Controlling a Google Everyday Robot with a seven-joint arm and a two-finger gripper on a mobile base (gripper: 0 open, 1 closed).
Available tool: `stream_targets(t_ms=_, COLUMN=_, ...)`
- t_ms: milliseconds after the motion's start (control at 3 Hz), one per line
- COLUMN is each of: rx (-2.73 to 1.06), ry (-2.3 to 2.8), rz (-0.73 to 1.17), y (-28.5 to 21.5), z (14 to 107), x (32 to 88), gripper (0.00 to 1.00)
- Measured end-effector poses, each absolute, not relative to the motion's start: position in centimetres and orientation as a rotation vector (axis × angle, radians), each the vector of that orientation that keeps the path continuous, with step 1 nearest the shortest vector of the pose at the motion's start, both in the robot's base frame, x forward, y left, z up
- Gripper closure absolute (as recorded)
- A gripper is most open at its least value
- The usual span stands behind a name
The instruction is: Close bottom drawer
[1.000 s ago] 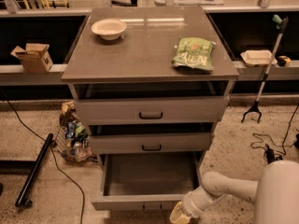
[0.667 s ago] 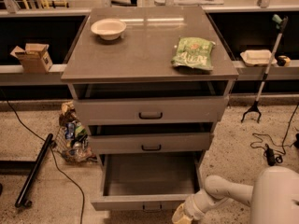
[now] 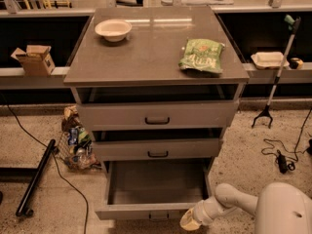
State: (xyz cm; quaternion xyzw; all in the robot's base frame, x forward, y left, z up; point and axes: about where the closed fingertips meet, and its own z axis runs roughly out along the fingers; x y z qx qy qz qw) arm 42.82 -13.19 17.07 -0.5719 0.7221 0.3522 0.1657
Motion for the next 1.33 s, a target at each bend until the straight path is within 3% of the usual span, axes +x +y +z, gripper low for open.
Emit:
stream_targets(t_ms=333, rx=-1.626, ry=2.055, rz=0.992, y=-13.34, z=16.98, x=43.27, gripper=0.82)
stream_targets(t_ms=1333, rx=-1.626, ry=2.055, rz=0.993, y=-13.33, z=16.98, x=43.26, gripper=0.13)
